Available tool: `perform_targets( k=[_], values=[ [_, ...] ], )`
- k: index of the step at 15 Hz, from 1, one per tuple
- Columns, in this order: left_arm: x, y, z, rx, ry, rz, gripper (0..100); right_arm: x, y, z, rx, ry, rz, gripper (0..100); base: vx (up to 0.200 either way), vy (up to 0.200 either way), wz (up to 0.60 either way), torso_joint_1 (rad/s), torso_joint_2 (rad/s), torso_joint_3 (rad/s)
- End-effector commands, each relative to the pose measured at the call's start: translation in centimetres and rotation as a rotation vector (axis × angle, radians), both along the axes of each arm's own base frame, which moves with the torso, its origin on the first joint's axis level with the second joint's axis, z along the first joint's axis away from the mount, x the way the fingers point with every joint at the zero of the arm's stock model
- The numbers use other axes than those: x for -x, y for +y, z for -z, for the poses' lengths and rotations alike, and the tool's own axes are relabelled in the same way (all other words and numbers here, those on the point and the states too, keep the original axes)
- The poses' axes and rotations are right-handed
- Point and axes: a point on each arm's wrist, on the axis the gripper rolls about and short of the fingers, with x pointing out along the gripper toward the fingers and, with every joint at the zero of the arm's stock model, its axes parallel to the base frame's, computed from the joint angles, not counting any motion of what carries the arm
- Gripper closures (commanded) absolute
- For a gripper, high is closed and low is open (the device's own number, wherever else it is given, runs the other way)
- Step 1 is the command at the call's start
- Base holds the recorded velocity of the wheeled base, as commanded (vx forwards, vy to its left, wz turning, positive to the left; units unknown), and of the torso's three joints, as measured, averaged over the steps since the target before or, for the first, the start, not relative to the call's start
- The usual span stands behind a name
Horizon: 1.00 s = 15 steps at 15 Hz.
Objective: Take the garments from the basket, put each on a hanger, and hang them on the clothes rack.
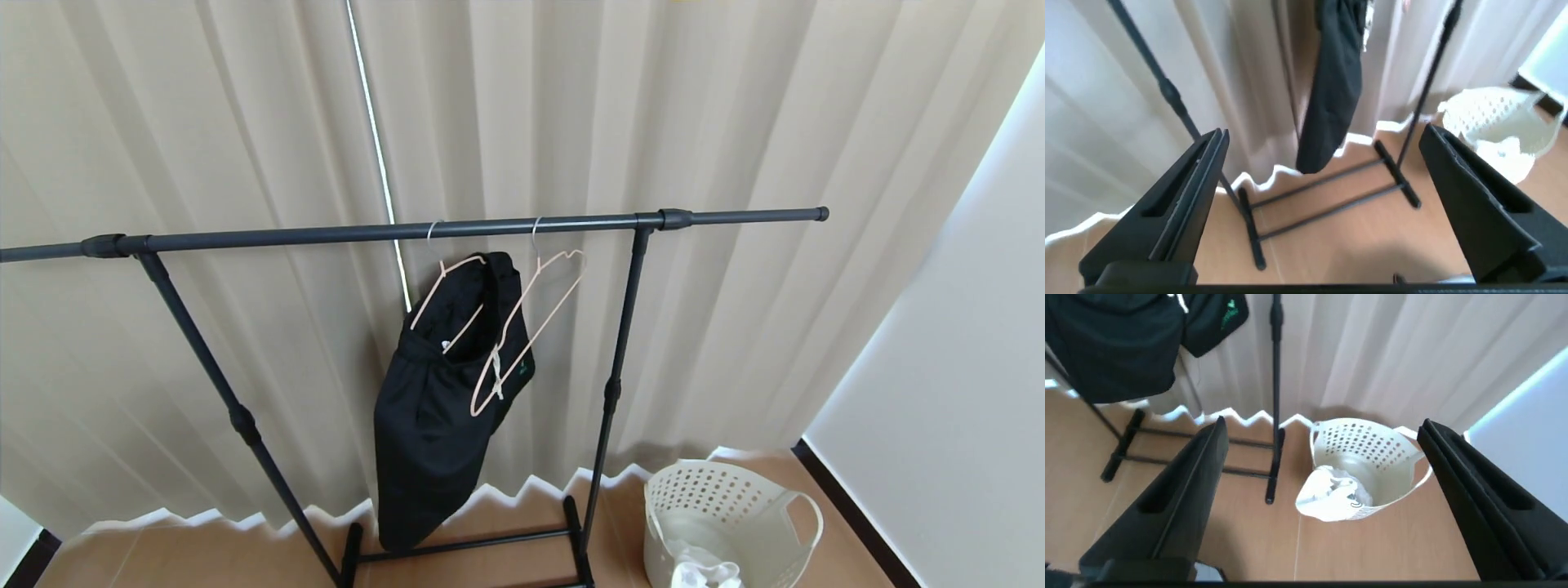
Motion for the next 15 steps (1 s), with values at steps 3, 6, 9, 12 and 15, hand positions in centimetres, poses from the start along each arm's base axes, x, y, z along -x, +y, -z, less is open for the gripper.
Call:
perform_targets(
  k=[3,6,9,12,15],
  values=[
    [0.32,-0.26,0.02,-0.009,-0.033,-0.213,0,1.85,0.13,0.63,-0.004,-0.206,0.083,0,0.0,0.0,0.0,0.0,0.0,0.0],
    [0.61,-0.56,0.19,0.012,-0.092,-0.155,0,2.07,0.28,0.71,-0.001,-0.232,0.027,0,0.0,0.0,0.0,0.0,0.0,0.0],
    [0.99,-0.72,0.36,0.035,-0.127,-0.041,0,2.11,0.57,0.75,-0.001,-0.23,-0.107,0,0.0,0.0,0.0,0.0,0.0,0.0],
    [0.99,-0.71,0.36,0.038,-0.127,-0.04,0,2.08,0.46,0.7,-0.016,-0.234,-0.05,0,0.0,0.0,0.0,0.0,0.0,0.0],
    [1.0,-0.71,0.32,0.039,-0.128,-0.04,0,1.93,-0.01,1.17,-0.048,-0.217,0.172,0,0.0,0.0,0.0,0.0,0.0,0.0]
  ],
)
